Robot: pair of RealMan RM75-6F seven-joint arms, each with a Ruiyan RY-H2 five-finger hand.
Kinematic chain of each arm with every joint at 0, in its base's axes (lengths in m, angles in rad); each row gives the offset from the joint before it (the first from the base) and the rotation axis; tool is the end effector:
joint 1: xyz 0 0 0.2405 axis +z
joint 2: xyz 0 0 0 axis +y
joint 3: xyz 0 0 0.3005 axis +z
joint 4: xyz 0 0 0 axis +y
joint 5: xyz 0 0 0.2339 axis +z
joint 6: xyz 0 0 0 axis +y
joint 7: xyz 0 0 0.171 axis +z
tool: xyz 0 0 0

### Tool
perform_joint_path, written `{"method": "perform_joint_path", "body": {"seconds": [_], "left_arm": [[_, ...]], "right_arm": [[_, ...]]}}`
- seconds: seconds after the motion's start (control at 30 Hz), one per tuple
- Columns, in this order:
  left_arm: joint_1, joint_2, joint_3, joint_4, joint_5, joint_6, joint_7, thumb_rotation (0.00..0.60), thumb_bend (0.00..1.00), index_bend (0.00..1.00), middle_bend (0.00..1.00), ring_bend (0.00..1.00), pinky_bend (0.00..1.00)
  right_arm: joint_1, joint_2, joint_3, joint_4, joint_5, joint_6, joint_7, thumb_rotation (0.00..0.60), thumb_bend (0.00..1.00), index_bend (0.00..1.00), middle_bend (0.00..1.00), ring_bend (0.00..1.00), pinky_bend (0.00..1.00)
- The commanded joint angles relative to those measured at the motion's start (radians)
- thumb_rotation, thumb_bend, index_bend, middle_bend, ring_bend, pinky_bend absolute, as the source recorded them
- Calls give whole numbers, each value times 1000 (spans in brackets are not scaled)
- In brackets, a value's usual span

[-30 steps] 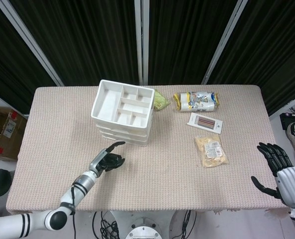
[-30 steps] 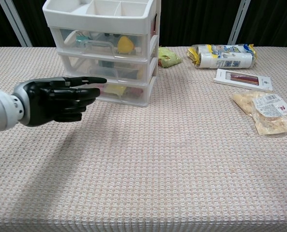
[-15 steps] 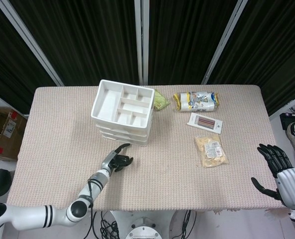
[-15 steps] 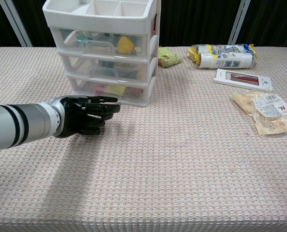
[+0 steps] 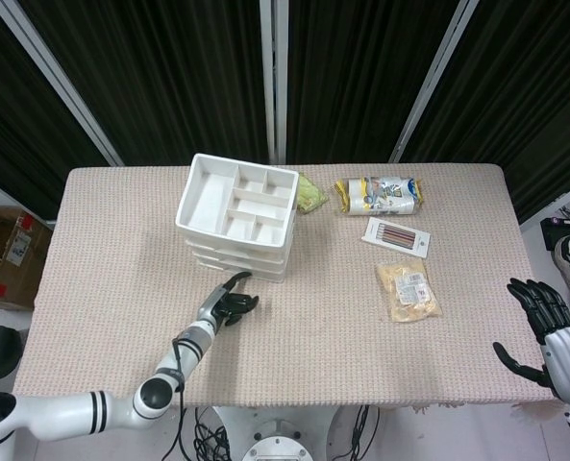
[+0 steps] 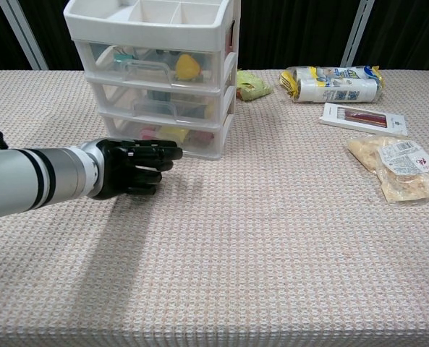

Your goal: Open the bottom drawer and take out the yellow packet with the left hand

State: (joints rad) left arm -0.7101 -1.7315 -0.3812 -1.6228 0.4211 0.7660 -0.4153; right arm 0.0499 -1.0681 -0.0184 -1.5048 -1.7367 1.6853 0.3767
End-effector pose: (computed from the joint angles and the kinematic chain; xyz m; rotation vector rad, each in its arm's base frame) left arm -0.1361 0.3541 -0.1360 -0.6906 -2.6000 -1.1253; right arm -0.3480 -0.1811 0.1869 1.4526 -0.9398 1.2509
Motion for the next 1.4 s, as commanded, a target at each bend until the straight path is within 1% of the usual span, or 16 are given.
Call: {"method": "perform_joint_path", "body": {"seconds": [0.03, 0.27, 0.5, 0.67, 0.83, 1.07, 1.2, 1.3, 1.37, 1.4], "left_arm": [[2, -5, -10, 13, -9, -20, -4, 600, 404, 143, 800, 936, 1000], [11, -7, -41, 34, -24, -68, -31, 600, 414, 174, 803, 936, 1000], [15, -6, -61, 47, -39, -99, -49, 600, 421, 238, 811, 937, 1000], [11, 1, -56, 59, -55, -119, -44, 600, 428, 292, 811, 938, 1000], [24, 16, -47, 38, -41, -126, -43, 600, 433, 332, 811, 938, 1000], [45, 32, -30, 1, -15, -129, -44, 600, 435, 348, 804, 937, 1000], [56, 42, -18, -22, -6, -120, -41, 600, 433, 340, 803, 937, 1000], [64, 54, -8, -50, 6, -94, -29, 600, 426, 261, 799, 936, 1000], [69, 64, 6, -73, 21, -62, -8, 600, 424, 186, 795, 935, 1000], [70, 67, 14, -84, 30, -41, 6, 600, 424, 173, 794, 934, 1000]], "right_arm": [[1, -1, 1, 1, 3, -3, 0, 600, 212, 0, 76, 0, 4], [3, -5, 2, 3, 10, -15, -4, 600, 212, 0, 77, 0, 4], [6, -5, 5, -1, 13, -22, -11, 600, 213, 0, 77, 0, 4], [7, -6, 5, -2, 16, -27, -12, 600, 213, 0, 77, 0, 4], [9, -9, 5, -4, 15, -32, -17, 600, 213, 0, 77, 0, 4], [11, -13, 4, -7, 12, -36, -23, 600, 213, 0, 77, 0, 4], [9, -14, 3, -5, 11, -32, -20, 600, 213, 0, 77, 0, 4], [8, -16, 3, 0, 12, -31, -16, 600, 213, 0, 77, 0, 4], [7, -18, 2, 4, 11, -29, -13, 600, 213, 0, 77, 0, 4], [7, -19, 2, 6, 11, -28, -11, 600, 213, 0, 77, 0, 4]]}}
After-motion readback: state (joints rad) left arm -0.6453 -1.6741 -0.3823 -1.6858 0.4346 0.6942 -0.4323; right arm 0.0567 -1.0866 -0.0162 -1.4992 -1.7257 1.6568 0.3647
